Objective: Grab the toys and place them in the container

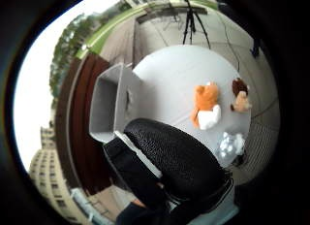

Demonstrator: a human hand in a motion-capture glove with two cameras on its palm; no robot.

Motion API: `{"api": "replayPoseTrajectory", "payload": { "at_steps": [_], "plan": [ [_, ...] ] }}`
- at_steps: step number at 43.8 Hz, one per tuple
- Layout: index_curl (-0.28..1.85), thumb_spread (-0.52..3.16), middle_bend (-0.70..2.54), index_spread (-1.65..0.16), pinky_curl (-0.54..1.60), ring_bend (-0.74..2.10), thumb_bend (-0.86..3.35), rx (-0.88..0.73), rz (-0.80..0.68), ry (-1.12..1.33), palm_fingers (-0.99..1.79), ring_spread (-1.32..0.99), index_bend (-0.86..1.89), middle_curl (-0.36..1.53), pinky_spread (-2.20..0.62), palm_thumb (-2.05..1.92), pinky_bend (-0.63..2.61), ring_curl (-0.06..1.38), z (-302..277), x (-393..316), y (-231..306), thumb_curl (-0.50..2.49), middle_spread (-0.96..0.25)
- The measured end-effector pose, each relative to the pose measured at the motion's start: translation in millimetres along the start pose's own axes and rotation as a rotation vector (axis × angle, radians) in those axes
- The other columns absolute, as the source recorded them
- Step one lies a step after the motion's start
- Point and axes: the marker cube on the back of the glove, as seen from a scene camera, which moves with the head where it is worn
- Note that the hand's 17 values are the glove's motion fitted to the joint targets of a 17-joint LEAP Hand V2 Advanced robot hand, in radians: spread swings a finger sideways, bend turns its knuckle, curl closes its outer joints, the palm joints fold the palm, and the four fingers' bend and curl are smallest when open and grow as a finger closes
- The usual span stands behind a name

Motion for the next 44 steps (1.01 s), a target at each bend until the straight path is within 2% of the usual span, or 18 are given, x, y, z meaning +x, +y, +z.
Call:
{"api": "replayPoseTrajectory", "payload": {
  "at_steps": [3,6,8,12,17,25,29,34,37,40,42,44],
  "plan": [
    [0.29,1.06,0.24,-0.2,0.27,0.17,-0.11,0.095,-0.095,0.02,-0.04,-0.27,0.18,0.26,-0.12,-0.17,0.46,0.12,8.5,18.1,3.2,0.02,-0.09],
    [0.3,1.05,0.23,-0.2,0.28,0.17,-0.11,0.126,-0.104,0.035,-0.04,-0.27,0.18,0.27,-0.12,-0.17,0.47,0.13,15.9,31.4,5.3,0.03,-0.09],
    [0.3,1.04,0.23,-0.2,0.29,0.17,-0.11,0.108,-0.095,0.039,-0.04,-0.27,0.18,0.28,-0.12,-0.16,0.47,0.13,19.6,37.6,10.4,0.03,-0.09],
    [0.32,1.02,0.23,-0.2,0.29,0.17,-0.11,-0.038,0.007,0.046,-0.05,-0.27,0.18,0.29,-0.12,-0.16,0.47,0.14,30.5,53.9,37.8,0.04,-0.09],
    [0.33,0.98,0.22,-0.2,0.31,0.17,-0.11,0.07,-0.109,0.044,-0.05,-0.27,0.18,0.31,-0.12,-0.17,0.47,0.15,60.8,80.5,37.0,0.05,-0.09],
    [0.35,0.94,0.22,-0.19,0.32,0.17,-0.11,0.01,-0.044,0.002,-0.04,-0.27,0.17,0.33,-0.11,-0.17,0.46,0.16,116.9,108.2,46.1,0.07,-0.09],
    [0.36,0.9,0.25,-0.2,0.31,0.19,-0.12,-0.017,0.037,-0.008,-0.01,-0.28,0.18,0.35,-0.08,-0.17,0.42,0.18,148.5,118.6,52.4,0.08,-0.09],
    [0.36,0.86,0.26,-0.2,0.31,0.17,-0.12,0.051,-0.113,-0.026,-0.03,-0.28,0.18,0.36,-0.07,-0.17,0.41,0.18,179.7,133.6,50.1,0.09,-0.1],
    [0.37,0.84,0.26,-0.2,0.32,0.17,-0.12,0.0,-0.077,-0.033,-0.03,-0.28,0.18,0.36,-0.06,-0.17,0.41,0.18,194.7,136.4,59.0,0.1,-0.1],
    [0.38,0.83,0.27,-0.2,0.32,0.17,-0.12,0.037,-0.019,-0.042,-0.02,-0.29,0.19,0.37,-0.06,-0.16,0.4,0.19,215.4,137.2,56.4,0.11,-0.1],
    [0.38,0.83,0.28,-0.2,0.32,0.18,-0.11,0.062,-0.016,-0.047,0.0,-0.29,0.19,0.38,-0.05,-0.16,0.39,0.19,228.7,139.1,57.0,0.12,-0.11],
    [0.39,0.82,0.28,-0.2,0.32,0.18,-0.11,0.022,-0.025,-0.047,0.0,-0.3,0.2,0.38,-0.05,-0.15,0.38,0.19,239.9,142.2,64.6,0.12,-0.11]
  ]
}}
